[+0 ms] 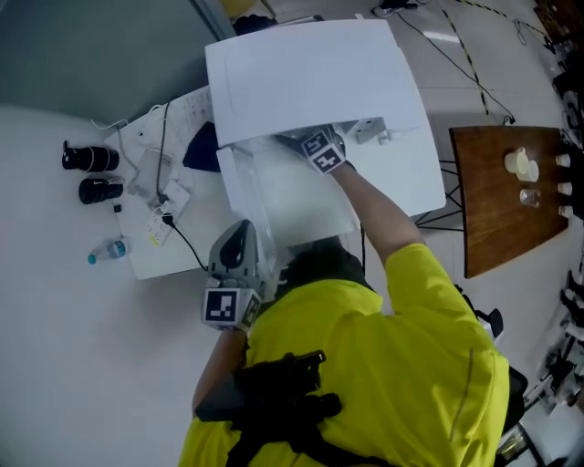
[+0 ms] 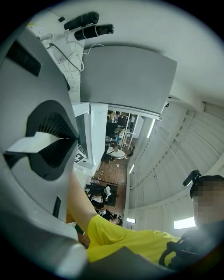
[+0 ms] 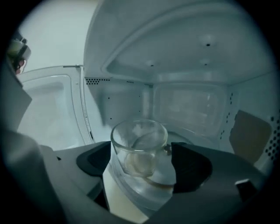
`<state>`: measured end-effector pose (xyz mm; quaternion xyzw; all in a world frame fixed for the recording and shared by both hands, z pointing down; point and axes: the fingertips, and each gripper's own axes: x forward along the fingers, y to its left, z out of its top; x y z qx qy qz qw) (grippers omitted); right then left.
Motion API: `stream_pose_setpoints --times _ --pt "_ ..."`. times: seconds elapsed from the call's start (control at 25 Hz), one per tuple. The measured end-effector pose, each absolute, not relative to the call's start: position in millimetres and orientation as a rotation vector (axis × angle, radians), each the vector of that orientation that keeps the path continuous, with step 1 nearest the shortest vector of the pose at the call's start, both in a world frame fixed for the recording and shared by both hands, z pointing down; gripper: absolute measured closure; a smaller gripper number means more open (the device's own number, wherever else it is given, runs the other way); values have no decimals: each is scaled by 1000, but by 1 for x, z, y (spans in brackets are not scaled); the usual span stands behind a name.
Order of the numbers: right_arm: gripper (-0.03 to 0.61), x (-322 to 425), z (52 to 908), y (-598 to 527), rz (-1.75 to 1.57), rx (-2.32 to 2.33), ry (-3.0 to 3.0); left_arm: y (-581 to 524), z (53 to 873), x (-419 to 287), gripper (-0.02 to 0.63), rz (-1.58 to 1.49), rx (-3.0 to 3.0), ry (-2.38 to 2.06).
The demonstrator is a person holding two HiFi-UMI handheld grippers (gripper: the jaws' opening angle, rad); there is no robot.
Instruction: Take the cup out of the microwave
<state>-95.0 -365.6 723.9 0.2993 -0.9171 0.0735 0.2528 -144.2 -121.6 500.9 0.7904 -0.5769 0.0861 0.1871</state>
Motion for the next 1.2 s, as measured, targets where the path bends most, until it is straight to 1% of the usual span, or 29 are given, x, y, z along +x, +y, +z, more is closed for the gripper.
stream_pose_setpoints --times 0.08,0.16,0.2,0.36,0.48,0.72,0.92,1.2 --pt "149 -104 727 -369 184 813 -2483 -122 500 -144 617 248 2221 -1612" --pt "203 -110 729 -372 193 835 -2489 -122 497 -144 617 253 2220 -1612" --pt "213 -114 729 -372 207 843 -2494 -123 495 -146 617 254 2220 -1619" --pt "218 -121 728 -371 214 842 -2500 -121 502 -154 617 315 2177 -1614" --pt "219 -116 714 -357 228 860 -2521 -122 502 -156 617 297 2165 -1615" --pt "218 -85 689 -283 242 853 -2564 -122 498 -153 617 237 2188 -1597" --pt "218 -43 730 -213 313 853 -2479 -116 500 -143 617 219 2226 -1555" --pt "218 -4 776 -169 401 938 -2391 -103 513 -124 617 256 2257 -1499"
